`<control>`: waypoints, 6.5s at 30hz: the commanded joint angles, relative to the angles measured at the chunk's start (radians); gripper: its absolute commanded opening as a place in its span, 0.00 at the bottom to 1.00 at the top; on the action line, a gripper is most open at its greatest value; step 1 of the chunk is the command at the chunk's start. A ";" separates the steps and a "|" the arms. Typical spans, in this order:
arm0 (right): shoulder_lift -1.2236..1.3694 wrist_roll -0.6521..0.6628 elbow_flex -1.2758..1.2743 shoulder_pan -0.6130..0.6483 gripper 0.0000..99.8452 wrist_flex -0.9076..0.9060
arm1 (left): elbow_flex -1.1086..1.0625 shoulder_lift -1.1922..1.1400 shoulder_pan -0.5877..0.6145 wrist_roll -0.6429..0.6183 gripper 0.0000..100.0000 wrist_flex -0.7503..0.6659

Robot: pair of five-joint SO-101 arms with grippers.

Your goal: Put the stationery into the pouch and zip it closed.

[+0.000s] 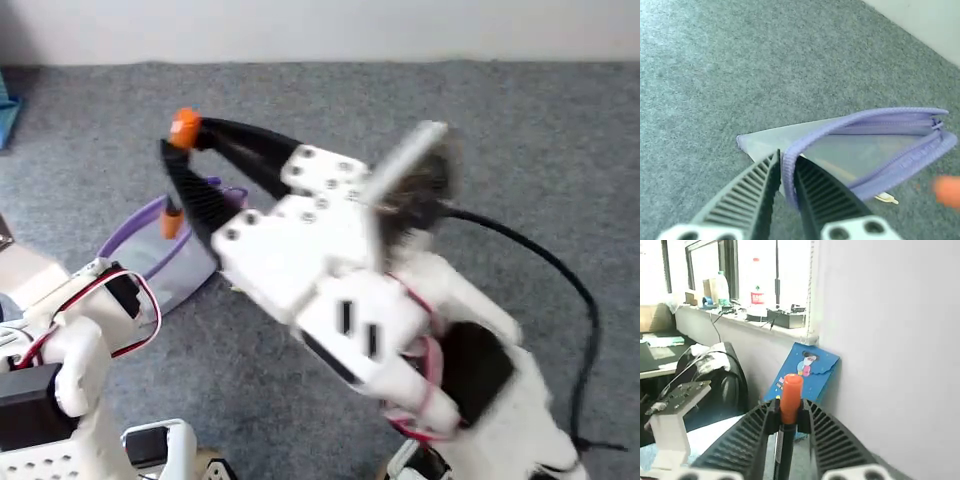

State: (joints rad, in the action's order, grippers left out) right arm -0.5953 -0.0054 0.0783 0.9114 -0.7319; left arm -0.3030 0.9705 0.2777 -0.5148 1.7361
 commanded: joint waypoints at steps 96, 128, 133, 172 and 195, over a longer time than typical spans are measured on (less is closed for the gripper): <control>0.777 0.577 -0.339 -0.822 0.04 -0.631 | -0.035 -0.005 0.002 -0.009 0.01 -0.002; 1.161 0.496 0.046 -0.602 0.01 -0.438 | -0.038 -0.005 0.002 -0.009 0.01 -0.025; 1.173 0.494 0.181 -0.607 0.00 -0.615 | -0.038 -0.005 0.002 -0.009 0.01 -0.026; 0.372 -0.080 0.583 0.024 0.01 -0.188 | -0.102 -0.006 -0.005 -0.051 0.01 -0.063; 0.601 -0.009 0.574 -0.130 0.17 -0.332 | -0.102 -0.006 -0.002 -0.051 0.01 -0.063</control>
State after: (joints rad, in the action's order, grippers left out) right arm 0.0384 -0.0269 0.6214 0.7795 -1.0096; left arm -0.3690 0.9782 0.2762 -0.5516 1.6778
